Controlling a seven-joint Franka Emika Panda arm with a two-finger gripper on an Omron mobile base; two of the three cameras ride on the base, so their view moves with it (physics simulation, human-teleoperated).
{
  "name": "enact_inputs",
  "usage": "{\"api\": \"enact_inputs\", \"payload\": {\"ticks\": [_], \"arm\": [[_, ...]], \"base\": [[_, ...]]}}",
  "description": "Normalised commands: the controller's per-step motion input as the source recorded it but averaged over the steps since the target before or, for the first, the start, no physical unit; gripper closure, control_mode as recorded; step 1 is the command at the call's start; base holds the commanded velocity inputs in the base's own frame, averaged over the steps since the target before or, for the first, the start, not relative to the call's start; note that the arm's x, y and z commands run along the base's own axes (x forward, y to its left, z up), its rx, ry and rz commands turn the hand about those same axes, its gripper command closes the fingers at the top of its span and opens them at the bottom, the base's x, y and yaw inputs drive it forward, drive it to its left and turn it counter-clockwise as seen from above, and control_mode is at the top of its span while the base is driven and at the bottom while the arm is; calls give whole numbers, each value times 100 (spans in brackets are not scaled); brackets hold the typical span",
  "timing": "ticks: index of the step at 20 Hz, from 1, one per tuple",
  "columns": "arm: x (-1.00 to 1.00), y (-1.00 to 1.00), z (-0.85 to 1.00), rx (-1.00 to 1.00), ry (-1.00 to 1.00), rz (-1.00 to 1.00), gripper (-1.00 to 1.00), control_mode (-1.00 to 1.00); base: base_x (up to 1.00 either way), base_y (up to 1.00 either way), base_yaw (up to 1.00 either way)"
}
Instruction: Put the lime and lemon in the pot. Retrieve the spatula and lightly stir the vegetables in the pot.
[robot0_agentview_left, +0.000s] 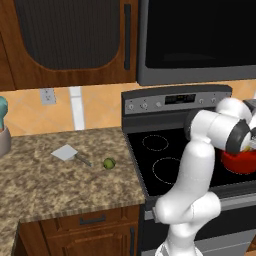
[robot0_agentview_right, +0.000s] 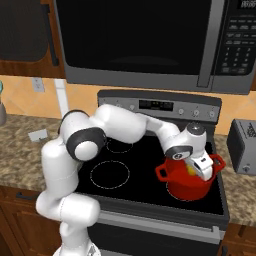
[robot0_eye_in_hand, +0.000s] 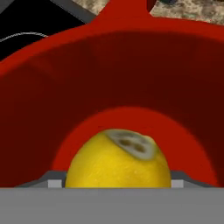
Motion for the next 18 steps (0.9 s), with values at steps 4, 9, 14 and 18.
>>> {"api": "enact_inputs", "payload": {"ticks": [4, 9, 14, 18], "arm": [[-18, 27, 7, -1, -3, 0, -100, -100], [0, 37, 3, -3, 0, 0, -100, -100], [-21, 36, 56, -6, -14, 0, -100, -100], [-44, 49, 76, -9, -20, 0, -100, -100]], "base": [[0, 0, 0], [0, 0, 0], [0, 0, 0], [0, 0, 0]]}}
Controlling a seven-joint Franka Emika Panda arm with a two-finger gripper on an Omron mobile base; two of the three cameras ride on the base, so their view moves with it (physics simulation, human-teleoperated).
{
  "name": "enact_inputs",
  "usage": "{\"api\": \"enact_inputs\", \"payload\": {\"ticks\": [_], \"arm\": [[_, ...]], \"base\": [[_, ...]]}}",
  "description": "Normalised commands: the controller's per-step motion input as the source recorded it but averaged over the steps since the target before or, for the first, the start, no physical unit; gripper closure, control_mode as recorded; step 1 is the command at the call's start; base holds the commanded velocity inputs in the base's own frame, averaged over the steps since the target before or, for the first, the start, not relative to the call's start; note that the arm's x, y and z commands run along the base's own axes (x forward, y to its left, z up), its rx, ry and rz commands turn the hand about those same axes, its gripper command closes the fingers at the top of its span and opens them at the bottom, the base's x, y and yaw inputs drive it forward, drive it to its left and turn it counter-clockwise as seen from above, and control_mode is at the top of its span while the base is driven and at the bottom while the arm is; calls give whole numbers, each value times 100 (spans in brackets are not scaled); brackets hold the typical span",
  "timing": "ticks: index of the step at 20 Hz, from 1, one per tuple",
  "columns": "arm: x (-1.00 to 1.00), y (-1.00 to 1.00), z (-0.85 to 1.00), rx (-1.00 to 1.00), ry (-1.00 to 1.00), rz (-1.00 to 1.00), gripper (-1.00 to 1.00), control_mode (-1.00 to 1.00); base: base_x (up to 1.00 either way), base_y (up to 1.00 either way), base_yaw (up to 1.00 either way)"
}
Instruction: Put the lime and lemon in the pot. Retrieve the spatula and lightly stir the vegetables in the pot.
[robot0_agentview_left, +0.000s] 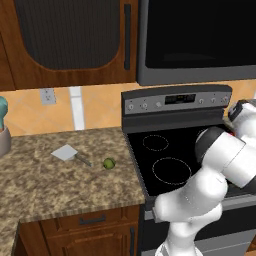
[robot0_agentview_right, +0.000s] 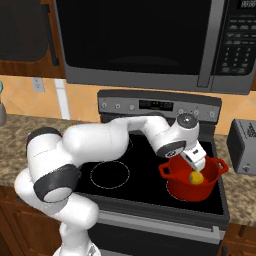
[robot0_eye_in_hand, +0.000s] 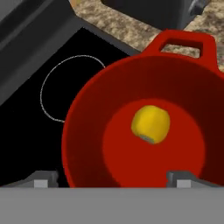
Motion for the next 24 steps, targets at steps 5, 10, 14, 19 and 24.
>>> {"api": "enact_inputs", "payload": {"ticks": [5, 10, 14, 19, 24], "arm": [[-23, 88, 64, -14, -7, 4, -100, -100], [-2, 100, 35, -19, 3, 15, -100, -100], [0, 100, 12, -15, 13, 18, -100, -100], [0, 100, 0, -9, 19, 20, -100, -100], [1, 100, 0, 0, 22, 22, -100, -100]], "base": [[0, 0, 0], [0, 0, 0], [0, 0, 0], [0, 0, 0], [0, 0, 0]]}}
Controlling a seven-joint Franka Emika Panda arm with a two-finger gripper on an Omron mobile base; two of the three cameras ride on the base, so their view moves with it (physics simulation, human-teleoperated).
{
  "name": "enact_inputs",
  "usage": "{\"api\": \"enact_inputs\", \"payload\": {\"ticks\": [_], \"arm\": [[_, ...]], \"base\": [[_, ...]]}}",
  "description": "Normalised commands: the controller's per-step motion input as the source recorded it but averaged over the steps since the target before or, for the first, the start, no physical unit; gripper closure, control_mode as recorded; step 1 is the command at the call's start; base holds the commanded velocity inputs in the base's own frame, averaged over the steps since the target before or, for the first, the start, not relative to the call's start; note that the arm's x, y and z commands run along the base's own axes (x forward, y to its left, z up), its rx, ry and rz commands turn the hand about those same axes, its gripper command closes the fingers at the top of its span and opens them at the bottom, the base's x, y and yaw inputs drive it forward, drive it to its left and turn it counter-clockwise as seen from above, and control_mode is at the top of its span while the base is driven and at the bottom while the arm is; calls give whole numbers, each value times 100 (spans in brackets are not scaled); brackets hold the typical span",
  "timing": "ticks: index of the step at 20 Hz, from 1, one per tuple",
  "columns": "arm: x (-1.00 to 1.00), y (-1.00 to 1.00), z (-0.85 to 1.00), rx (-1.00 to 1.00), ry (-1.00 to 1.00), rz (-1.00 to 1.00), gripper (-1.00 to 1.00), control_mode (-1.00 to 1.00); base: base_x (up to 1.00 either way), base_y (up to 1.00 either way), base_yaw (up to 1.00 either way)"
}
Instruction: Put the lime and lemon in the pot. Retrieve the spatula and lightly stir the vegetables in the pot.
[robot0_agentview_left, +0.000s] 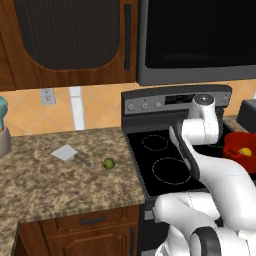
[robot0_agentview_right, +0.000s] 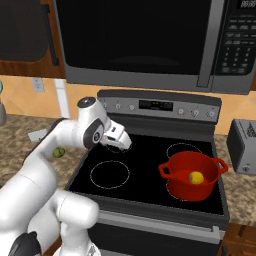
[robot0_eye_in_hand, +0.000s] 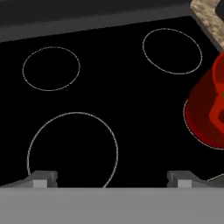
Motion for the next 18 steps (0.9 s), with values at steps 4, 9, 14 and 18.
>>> {"api": "enact_inputs", "payload": {"ticks": [4, 9, 14, 18], "arm": [[0, 100, 0, 0, 24, 25, -100, -100], [0, 100, -6, 0, 21, 17, -100, -100], [1, 100, -18, 0, 16, 9, -100, -100], [2, 89, -26, 0, 9, 2, -100, -100]], "base": [[0, 0, 0], [0, 0, 0], [0, 0, 0], [0, 0, 0]]}}
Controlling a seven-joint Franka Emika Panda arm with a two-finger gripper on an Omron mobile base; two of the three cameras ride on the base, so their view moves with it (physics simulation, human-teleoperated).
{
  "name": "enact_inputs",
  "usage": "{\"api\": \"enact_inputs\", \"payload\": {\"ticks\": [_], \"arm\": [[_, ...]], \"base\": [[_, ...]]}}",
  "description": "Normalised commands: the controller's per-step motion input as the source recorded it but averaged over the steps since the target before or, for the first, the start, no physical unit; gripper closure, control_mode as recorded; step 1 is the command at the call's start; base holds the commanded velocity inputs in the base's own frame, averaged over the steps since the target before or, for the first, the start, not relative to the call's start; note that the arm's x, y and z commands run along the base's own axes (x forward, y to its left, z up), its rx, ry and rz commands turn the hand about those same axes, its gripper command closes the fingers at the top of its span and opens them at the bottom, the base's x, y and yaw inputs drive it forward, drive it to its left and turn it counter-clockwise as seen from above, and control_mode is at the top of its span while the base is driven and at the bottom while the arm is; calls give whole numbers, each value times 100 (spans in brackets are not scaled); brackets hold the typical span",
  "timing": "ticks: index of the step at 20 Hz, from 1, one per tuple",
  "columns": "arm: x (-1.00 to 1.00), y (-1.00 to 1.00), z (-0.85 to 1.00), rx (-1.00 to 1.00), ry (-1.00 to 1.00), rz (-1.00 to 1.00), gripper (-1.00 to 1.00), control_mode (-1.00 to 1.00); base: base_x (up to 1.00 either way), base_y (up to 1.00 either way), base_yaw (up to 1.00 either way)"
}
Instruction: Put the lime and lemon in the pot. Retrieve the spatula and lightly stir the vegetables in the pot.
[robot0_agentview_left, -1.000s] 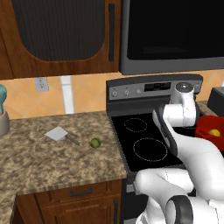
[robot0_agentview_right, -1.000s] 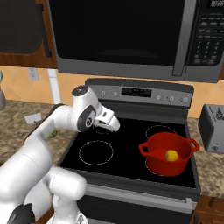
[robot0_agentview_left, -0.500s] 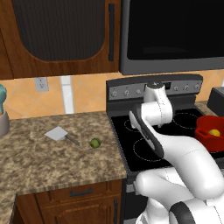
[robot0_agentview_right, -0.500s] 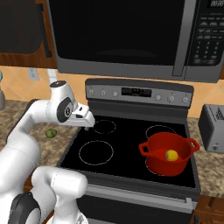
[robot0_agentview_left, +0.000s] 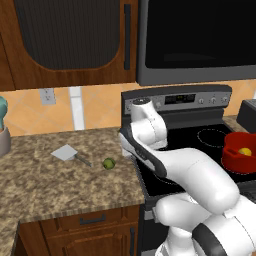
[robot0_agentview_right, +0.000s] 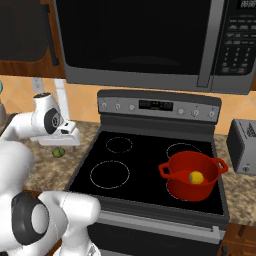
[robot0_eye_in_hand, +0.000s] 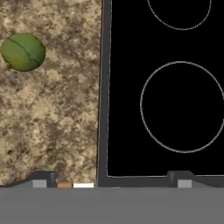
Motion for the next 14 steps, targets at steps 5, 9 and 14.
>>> {"api": "enact_inputs", "payload": {"ticks": [5, 9, 14], "arm": [[17, 66, -30, 0, 5, 0, -100, -100], [41, 47, -35, 3, 7, 0, -100, -100], [47, 43, -24, 5, 7, -1, -100, -100]], "base": [[0, 0, 0], [0, 0, 0], [0, 0, 0]]}}
